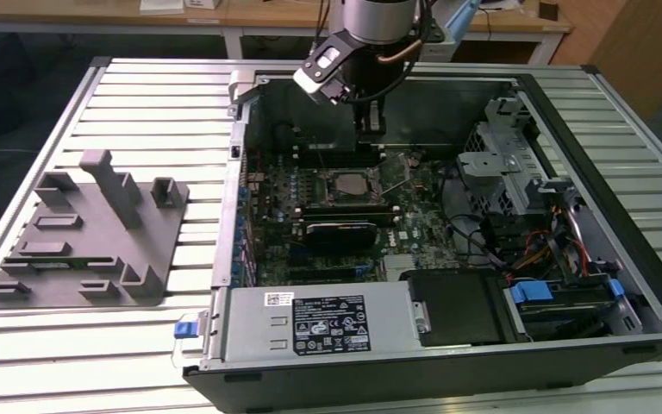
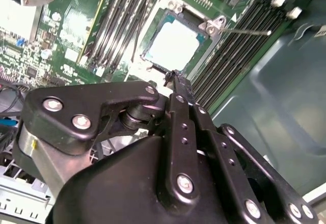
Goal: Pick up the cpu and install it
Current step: 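Close the cpu cover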
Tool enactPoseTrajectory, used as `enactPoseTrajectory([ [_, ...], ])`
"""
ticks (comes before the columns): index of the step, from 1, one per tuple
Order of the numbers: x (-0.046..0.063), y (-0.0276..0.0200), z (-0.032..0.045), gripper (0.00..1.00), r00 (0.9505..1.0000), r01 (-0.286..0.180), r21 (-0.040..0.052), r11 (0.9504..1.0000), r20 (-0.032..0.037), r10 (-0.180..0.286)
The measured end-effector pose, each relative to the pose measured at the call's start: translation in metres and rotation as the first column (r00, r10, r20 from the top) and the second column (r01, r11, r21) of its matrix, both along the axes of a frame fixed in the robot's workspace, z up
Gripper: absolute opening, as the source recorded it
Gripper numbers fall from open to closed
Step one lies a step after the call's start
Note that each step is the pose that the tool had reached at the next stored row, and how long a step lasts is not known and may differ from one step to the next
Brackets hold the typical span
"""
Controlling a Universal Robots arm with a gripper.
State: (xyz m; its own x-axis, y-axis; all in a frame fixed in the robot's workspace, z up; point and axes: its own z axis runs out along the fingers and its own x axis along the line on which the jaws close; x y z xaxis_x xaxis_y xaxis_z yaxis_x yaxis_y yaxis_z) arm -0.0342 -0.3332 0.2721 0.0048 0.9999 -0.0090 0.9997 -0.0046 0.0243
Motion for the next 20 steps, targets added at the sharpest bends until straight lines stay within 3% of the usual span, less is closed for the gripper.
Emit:
enactPoseTrajectory([
  [20,0.048,0.0013,0.0,0.11,1.0,0.003,0.0,1.0,0.0,-0.003],
])
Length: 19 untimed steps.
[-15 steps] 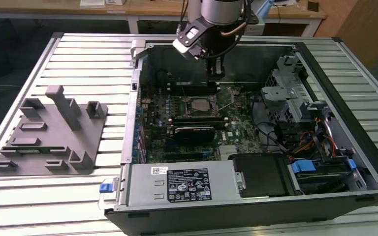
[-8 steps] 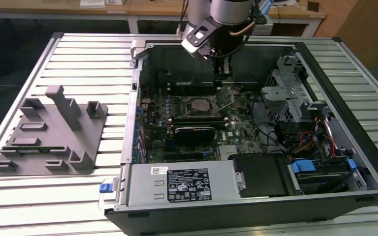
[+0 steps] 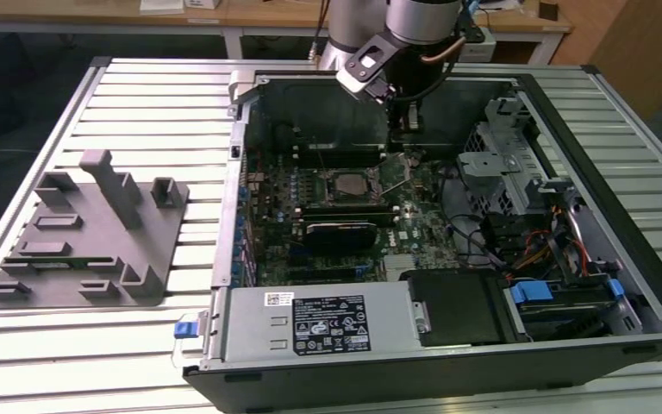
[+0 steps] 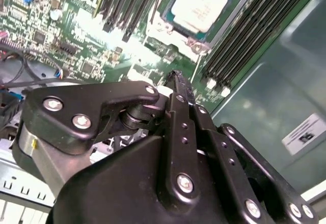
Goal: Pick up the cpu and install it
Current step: 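Close the cpu cover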
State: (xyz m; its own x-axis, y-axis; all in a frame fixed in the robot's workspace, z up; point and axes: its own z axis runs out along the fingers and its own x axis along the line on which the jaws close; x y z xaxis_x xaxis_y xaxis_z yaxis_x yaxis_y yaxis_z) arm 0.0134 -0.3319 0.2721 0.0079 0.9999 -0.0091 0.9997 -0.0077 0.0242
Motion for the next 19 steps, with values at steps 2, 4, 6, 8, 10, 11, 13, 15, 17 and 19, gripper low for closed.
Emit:
enactPoseTrajectory([
  [2,0.005,0.0,0.0,0.11,1.0,0.001,0.0001,1.0,0.0001,-0.001],
  [4,0.009,0.0,-0.0001,0.11,1.0,0.003,0.0001,1.0,0.0001,-0.003],
  [6,0.015,0.0001,-0.0001,0.11,1.0,0.004,0.0001,1.0,0.0,-0.004],
  [8,0.02,0.0003,-0.0001,0.11,1.0,0.006,0.0001,1.0,0.0001,-0.006],
  [10,0.025,0.0007,-0.0002,0.11,1.0,0.006,0.0,1.0,0.0,-0.006],
  [11,0.028,0.0008,-0.0002,0.11,1.0,0.007,0.0001,1.0,0.0,-0.007],
  [13,0.033,0.0011,-0.0003,0.11,1.0,0.008,0.0001,1.0,0.0,-0.008],
  [15,0.039,0.0014,-0.0005,0.11,1.0,0.01,0.0001,1.0,0.0,-0.01],
  [17,0.045,0.0017,-0.0014,0.11,0.9999,0.011,0.0001,0.9999,0.0,-0.011],
  [19,0.049,0.0018,-0.0035,0.11,0.9999,0.012,0.0001,0.9999,0.0,-0.012],
])
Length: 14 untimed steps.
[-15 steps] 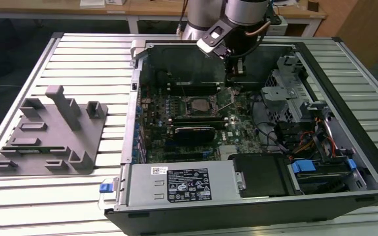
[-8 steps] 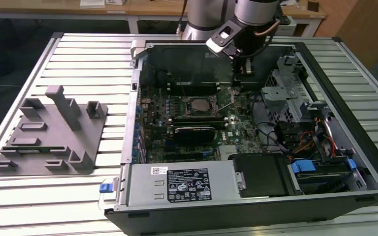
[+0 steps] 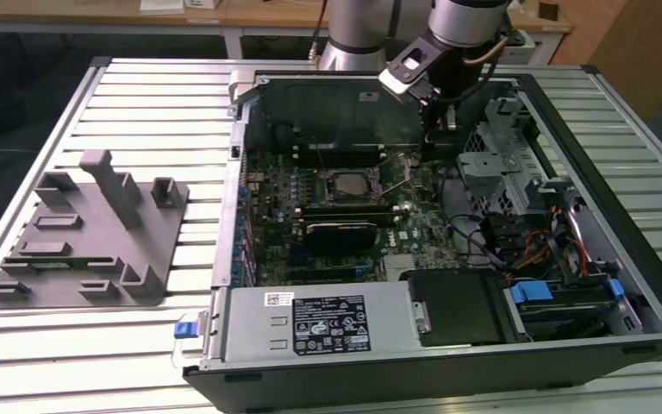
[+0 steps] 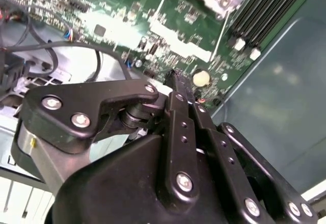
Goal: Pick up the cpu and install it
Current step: 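Close the cpu cover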
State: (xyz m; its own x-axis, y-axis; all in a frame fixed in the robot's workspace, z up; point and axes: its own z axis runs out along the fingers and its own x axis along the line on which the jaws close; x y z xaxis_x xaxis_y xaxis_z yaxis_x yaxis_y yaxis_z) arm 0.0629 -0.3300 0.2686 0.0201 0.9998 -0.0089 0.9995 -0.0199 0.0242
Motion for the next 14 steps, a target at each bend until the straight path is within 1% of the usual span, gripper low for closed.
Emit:
enactPoseTrajectory([
  [4,0.004,0.0,-0.0068,0.11,1.0,0.002,-0.0001,1.0,0.0,-0.002],
  [14,0.005,0.0,-0.0248,0.11,1.0,0.004,-0.0001,1.0,0.0,-0.004],
])
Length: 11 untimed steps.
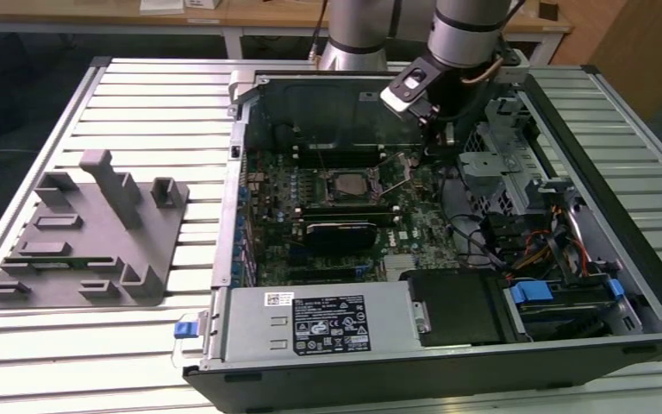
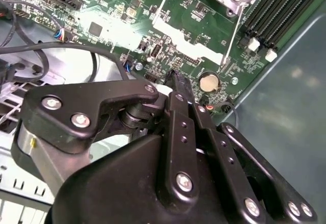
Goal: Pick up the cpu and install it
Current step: 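Close the cpu cover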
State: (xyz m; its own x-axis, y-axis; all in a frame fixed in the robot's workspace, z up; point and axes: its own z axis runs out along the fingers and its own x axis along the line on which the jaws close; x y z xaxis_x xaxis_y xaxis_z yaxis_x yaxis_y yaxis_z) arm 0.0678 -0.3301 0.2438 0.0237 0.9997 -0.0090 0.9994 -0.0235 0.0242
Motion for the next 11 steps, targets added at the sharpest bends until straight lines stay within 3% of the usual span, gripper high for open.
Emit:
enactPoseTrajectory([
  [11,-0.0075,-0.0004,-0.0063,0.11,1.0,0.0,0.0002,1.0,0.0,0.0],
])
